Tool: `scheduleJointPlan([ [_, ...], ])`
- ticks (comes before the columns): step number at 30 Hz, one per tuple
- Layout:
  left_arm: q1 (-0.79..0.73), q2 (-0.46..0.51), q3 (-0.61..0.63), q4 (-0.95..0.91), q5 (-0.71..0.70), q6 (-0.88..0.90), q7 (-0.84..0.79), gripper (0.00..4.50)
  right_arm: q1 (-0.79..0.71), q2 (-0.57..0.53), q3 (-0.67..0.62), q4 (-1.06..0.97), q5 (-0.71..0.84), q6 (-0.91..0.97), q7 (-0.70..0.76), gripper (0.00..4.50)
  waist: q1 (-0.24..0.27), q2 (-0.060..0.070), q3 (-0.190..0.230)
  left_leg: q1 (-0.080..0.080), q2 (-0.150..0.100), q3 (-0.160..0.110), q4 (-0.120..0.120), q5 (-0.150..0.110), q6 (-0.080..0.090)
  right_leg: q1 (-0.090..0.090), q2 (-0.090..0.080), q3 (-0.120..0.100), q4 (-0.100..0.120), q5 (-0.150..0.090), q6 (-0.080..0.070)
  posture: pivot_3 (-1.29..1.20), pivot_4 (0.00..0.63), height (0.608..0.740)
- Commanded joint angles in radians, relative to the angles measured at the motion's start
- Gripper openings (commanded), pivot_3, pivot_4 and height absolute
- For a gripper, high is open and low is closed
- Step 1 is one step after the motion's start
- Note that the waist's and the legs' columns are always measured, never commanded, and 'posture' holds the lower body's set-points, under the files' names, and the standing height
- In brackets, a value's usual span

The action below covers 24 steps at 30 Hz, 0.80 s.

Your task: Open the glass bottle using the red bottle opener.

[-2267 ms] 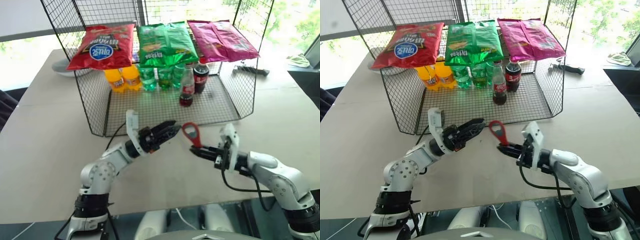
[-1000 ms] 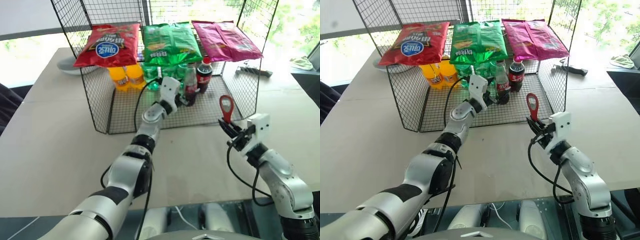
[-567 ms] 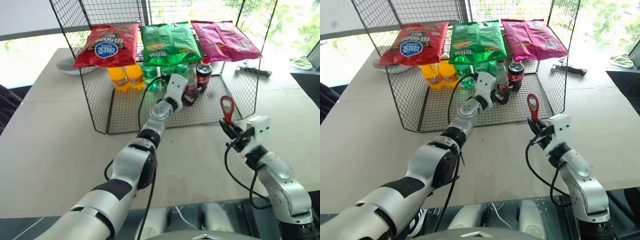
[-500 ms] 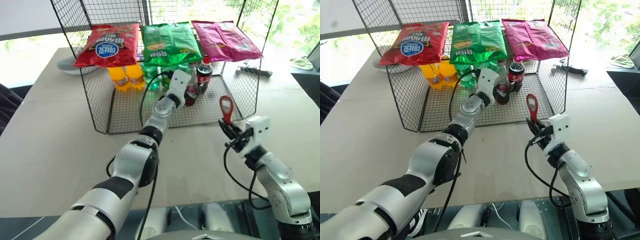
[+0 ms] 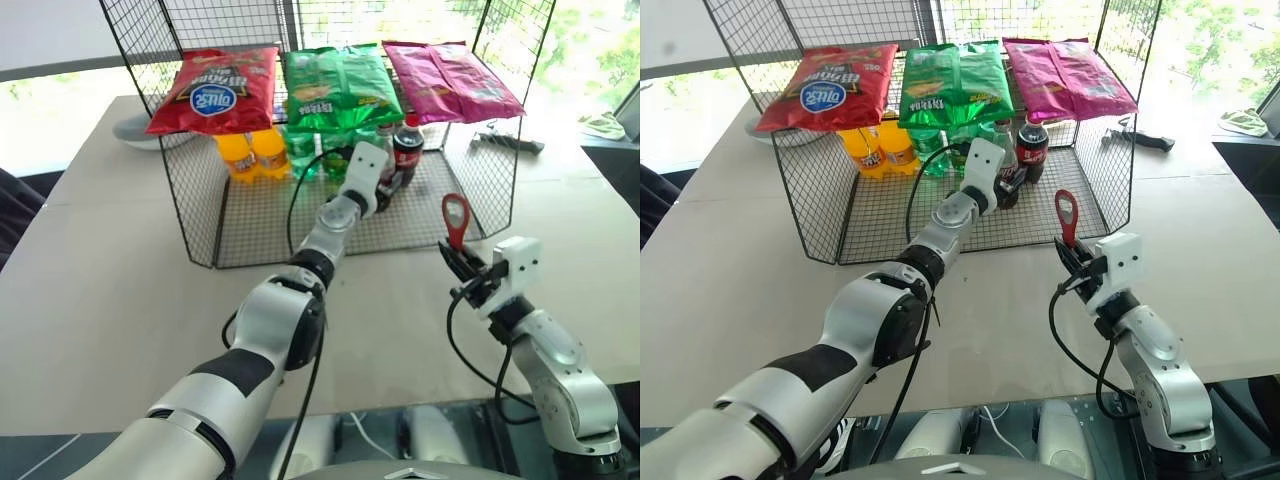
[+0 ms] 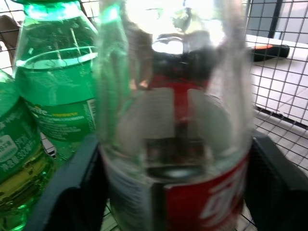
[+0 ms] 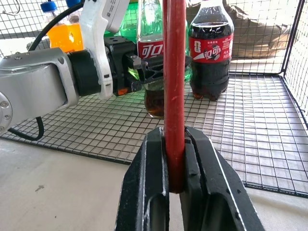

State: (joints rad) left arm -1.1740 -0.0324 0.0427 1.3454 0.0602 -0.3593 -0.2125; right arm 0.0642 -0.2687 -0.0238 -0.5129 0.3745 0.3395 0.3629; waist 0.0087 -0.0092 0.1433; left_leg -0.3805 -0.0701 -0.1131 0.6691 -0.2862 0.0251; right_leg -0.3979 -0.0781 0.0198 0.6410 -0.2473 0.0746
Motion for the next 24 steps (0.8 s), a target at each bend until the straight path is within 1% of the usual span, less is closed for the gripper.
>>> scheduleJointPlan([
  [1,-0.029,-0.002,0.016,-0.022,-0.004,-0.003,-0.019,2.80,0.003,0.001,-0.010,-0.033,-0.004,-0.033,-0.002,0.00,0.000,0.000,0.000,0.000,0.000,0.000,0.000,0.000,0.000,0.000,0.000,0.000,0.000,0.000,0.000,0.00,0.150,0.740],
  [5,-0.014,-0.001,0.032,-0.040,-0.036,-0.002,-0.133,2.80,-0.009,-0.015,-0.022,-0.026,-0.016,-0.040,0.006,0.00,0.001,0.000,0.000,0.000,0.000,0.000,0.000,0.000,0.000,0.000,0.000,0.000,0.000,0.000,0.000,0.00,0.150,0.740],
  [9,0.017,0.014,0.043,-0.091,-0.079,-0.009,-0.334,2.80,-0.022,-0.039,-0.058,-0.020,-0.009,-0.043,0.010,0.00,0.001,0.000,0.000,0.000,0.000,0.000,0.000,0.000,0.000,0.000,0.000,0.000,0.000,0.000,0.000,0.00,0.150,0.740],
  [11,0.063,0.035,0.031,-0.168,-0.109,-0.009,-0.481,2.80,-0.029,-0.055,-0.081,-0.015,-0.001,-0.043,0.016,0.00,-0.003,0.000,0.000,0.000,0.000,0.000,0.000,0.000,0.000,0.000,0.000,0.000,0.000,0.000,0.000,0.00,0.150,0.740],
  [13,0.147,0.057,0.018,-0.316,-0.168,0.038,-0.647,2.80,-0.038,-0.074,-0.105,-0.008,0.001,-0.045,0.023,0.00,-0.013,0.000,0.000,0.000,0.000,0.000,0.000,0.000,0.000,0.000,0.000,0.000,0.000,0.000,0.000,0.00,0.150,0.740],
  [14,0.193,0.070,0.004,-0.400,-0.189,0.070,-0.704,2.80,-0.042,-0.080,-0.117,-0.005,0.003,-0.046,0.025,0.00,-0.022,0.000,0.000,0.000,0.001,0.000,0.000,0.000,0.000,0.000,0.000,0.000,0.000,0.000,0.000,0.00,0.150,0.740],
  [16,0.316,0.104,-0.043,-0.628,-0.222,0.162,-0.782,2.80,-0.050,-0.092,-0.138,0.002,0.007,-0.047,0.029,0.00,-0.028,0.000,0.000,0.000,0.003,0.001,-0.001,0.000,0.000,-0.001,0.000,0.002,0.000,0.000,0.000,0.00,0.150,0.740],
  [19,0.441,0.142,-0.091,-0.879,-0.264,0.296,-0.827,2.80,-0.060,-0.097,-0.149,0.008,0.009,-0.046,0.034,0.00,-0.028,0.000,0.000,0.000,0.004,0.000,-0.001,0.000,0.000,-0.002,0.000,0.004,0.001,0.000,0.000,0.00,0.150,0.740],
  [21,0.545,0.191,-0.130,-1.073,-0.285,0.395,-0.850,2.80,-0.070,-0.100,-0.154,0.011,0.011,-0.046,0.037,0.00,-0.026,0.001,0.000,0.001,0.004,0.001,0.000,0.000,0.000,-0.002,0.000,0.005,0.001,0.000,0.000,0.00,0.150,0.740],
  [24,0.640,0.255,-0.162,-1.258,-0.294,0.498,-0.846,2.80,-0.092,-0.102,-0.156,0.026,0.012,-0.050,0.043,0.00,-0.024,0.001,-0.001,0.001,0.004,0.001,0.000,0.000,0.000,-0.002,0.000,0.006,0.002,0.000,0.000,0.00,0.150,0.740],
])
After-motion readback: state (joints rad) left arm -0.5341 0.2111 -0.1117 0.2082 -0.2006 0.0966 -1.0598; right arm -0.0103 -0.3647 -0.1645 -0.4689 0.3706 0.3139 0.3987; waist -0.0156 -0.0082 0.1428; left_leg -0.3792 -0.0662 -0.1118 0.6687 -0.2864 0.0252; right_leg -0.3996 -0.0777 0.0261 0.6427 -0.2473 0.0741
